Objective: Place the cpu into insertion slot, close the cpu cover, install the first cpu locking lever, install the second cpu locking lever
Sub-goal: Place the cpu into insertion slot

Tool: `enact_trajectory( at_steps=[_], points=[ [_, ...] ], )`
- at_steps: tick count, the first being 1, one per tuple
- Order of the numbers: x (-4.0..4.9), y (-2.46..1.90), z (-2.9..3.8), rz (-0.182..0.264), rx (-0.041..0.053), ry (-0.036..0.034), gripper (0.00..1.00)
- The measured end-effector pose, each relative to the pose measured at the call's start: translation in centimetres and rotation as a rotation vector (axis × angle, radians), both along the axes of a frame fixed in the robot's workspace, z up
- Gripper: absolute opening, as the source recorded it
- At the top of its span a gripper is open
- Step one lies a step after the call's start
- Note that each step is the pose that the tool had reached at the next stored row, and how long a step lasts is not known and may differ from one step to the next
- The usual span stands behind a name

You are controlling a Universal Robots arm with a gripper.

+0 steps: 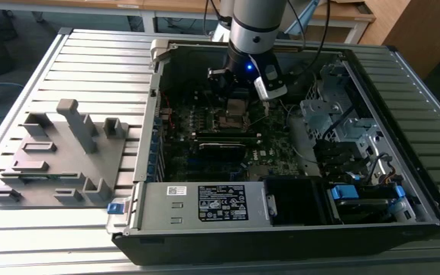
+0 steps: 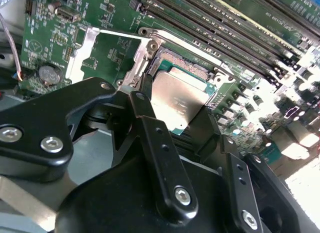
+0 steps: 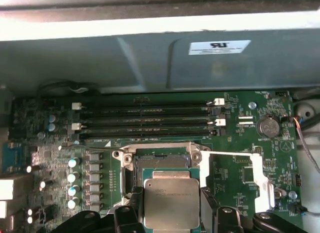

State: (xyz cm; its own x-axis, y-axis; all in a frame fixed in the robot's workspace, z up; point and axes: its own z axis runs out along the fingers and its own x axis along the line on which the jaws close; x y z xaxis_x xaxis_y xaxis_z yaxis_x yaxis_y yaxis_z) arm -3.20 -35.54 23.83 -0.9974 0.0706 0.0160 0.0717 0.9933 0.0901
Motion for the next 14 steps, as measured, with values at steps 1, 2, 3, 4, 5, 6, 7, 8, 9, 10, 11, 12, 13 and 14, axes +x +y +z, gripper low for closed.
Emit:
enact_trajectory(
  at_steps=[1, 2, 3, 4, 5, 6, 7, 8, 9, 10, 11, 12, 13, 14],
  points=[
    [0.00, 0.00, -0.02, -0.017, 0.0000, 0.0000, 0.54],
    [0.00, 0.00, -0.04, -0.035, 0.0000, 0.0000, 0.54],
    [0.00, 0.00, -0.06, -0.055, 0.0000, 0.0000, 0.54],
    [0.00, 0.00, -0.08, -0.072, 0.0000, 0.0000, 0.54],
    [0.00, 0.00, -0.10, -0.091, 0.0000, 0.0000, 0.54],
    [0.00, 0.00, -0.12, -0.109, -0.0001, 0.0000, 0.54],
    [0.00, 0.00, -0.14, -0.126, -0.0001, 0.0000, 0.54],
    [0.00, 0.00, -0.15, -0.145, -0.0001, 0.0001, 0.54],
    [0.00, 0.00, -0.17, -0.162, -0.0001, 0.0000, 0.54],
    [0.00, 0.00, -0.19, -0.182, 0.0000, 0.0000, 0.54],
    [0.00, 0.00, -0.21, -0.199, -0.0001, 0.0000, 0.54],
    [0.00, 0.00, -0.22, -0.218, -0.0001, 0.0001, 0.54],
    [0.00, 0.00, -0.23, -0.236, -0.0001, 0.0000, 0.54],
    [0.00, 0.00, -0.25, -0.254, -0.0001, 0.0000, 0.54]
  ],
)
